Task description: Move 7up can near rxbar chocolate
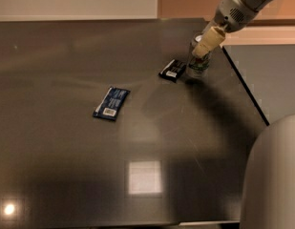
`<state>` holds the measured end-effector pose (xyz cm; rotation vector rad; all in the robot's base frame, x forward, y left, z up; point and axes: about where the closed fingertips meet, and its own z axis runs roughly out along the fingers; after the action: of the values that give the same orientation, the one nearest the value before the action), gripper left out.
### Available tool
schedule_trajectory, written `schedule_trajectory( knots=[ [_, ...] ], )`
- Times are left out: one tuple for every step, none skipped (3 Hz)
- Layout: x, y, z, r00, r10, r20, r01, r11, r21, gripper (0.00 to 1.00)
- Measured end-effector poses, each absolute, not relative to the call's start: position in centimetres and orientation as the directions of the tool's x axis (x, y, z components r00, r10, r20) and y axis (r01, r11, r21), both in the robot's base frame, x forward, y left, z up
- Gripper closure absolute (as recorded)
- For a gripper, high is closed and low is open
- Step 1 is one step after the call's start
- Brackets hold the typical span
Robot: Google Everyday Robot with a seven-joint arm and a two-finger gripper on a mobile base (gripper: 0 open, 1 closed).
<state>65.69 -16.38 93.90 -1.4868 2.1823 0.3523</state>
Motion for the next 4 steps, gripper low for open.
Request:
schedule_trajectory(
  knots=[
    [66.0,-16.2,93.2,-0.283,-0.809,-0.515,-0.932,0.359,-0.05,0.83],
    [66.2,-16.1,92.4,-0.274,-0.814,-0.512,-0.939,0.342,-0.041,0.59],
    [66.2,-16.1,91.8,-0.267,-0.82,-0.507,-0.944,0.329,-0.034,0.36],
    [66.1,-16.0,91.4,-0.253,-0.821,-0.511,-0.951,0.308,-0.025,0.13]
  ],
)
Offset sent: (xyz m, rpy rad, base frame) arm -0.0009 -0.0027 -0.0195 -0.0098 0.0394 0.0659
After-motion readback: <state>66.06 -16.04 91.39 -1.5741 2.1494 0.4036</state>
